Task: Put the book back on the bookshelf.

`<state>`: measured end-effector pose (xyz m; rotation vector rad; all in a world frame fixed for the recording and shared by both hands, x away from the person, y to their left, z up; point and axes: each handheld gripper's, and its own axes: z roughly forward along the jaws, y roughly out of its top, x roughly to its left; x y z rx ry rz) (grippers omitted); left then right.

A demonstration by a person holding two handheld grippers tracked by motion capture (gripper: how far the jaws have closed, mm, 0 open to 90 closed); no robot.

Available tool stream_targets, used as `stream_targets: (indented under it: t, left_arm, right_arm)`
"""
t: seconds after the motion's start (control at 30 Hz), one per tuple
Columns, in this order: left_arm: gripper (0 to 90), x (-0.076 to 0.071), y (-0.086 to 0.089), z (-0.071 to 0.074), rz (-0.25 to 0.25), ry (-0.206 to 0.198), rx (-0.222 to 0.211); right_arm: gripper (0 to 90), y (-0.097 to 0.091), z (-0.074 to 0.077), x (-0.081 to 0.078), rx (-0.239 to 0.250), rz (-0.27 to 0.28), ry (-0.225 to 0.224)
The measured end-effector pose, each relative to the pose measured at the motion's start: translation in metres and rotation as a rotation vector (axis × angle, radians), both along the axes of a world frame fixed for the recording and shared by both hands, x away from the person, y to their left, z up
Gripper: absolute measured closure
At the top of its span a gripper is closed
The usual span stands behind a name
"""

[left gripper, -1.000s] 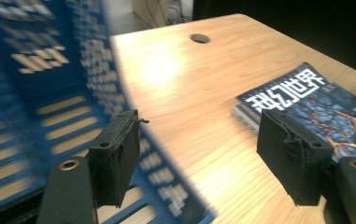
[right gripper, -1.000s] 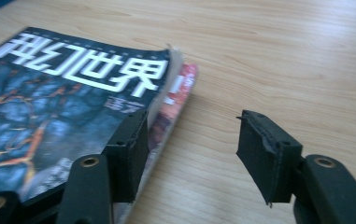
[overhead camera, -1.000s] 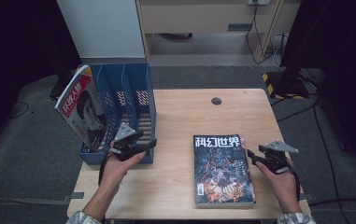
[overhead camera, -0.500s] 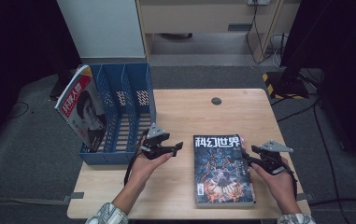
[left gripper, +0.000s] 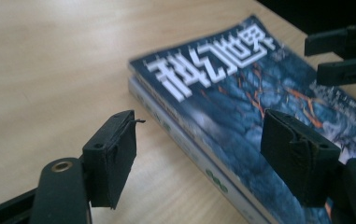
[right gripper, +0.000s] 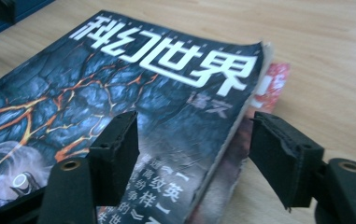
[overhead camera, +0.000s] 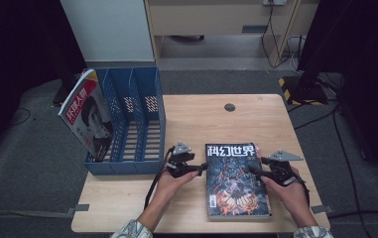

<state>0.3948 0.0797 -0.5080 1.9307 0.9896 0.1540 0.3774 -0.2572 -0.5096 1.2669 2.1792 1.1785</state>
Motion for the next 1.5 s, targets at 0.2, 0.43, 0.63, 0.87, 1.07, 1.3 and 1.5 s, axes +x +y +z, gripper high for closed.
stream_targets:
  t: [0.2, 0.43, 0.63, 0.87, 1.07, 1.3, 1.5]
  left_arm:
    - [22.3, -0.01, -0.018, -0.007, -0.061, 0.004, 0.042]
    - [19.2, -0.013, -0.025, -0.015, -0.08, 0.04, 0.04]
    - [19.0, -0.011, -0.027, -0.02, -0.122, 0.092, -0.002]
    - [16.6, -0.011, -0.029, -0.021, -0.13, 0.107, -0.005]
    - [19.6, -0.01, -0.027, -0.019, -0.13, 0.148, -0.005]
    - [26.5, -0.01, -0.023, -0.014, -0.108, 0.138, -0.002]
    - [41.7, -0.007, -0.014, -0.009, -0.081, 0.131, -0.041]
  right_arm:
    - [26.7, 0.008, -0.005, 0.001, -0.01, 0.034, 0.025]
    - [24.5, 0.009, -0.007, 0.001, -0.002, 0.032, 0.028]
    - [23.3, 0.01, -0.007, 0.001, -0.002, 0.032, 0.021]
    - [24.1, 0.01, -0.008, 0.001, 0.005, 0.041, 0.018]
    - [26.8, 0.014, -0.008, 0.001, 0.003, 0.063, 0.01]
    - [30.9, 0.015, -0.007, 0.0, -0.001, 0.072, 0.011]
    - [34.3, 0.016, -0.006, -0.002, -0.01, 0.081, -0.002]
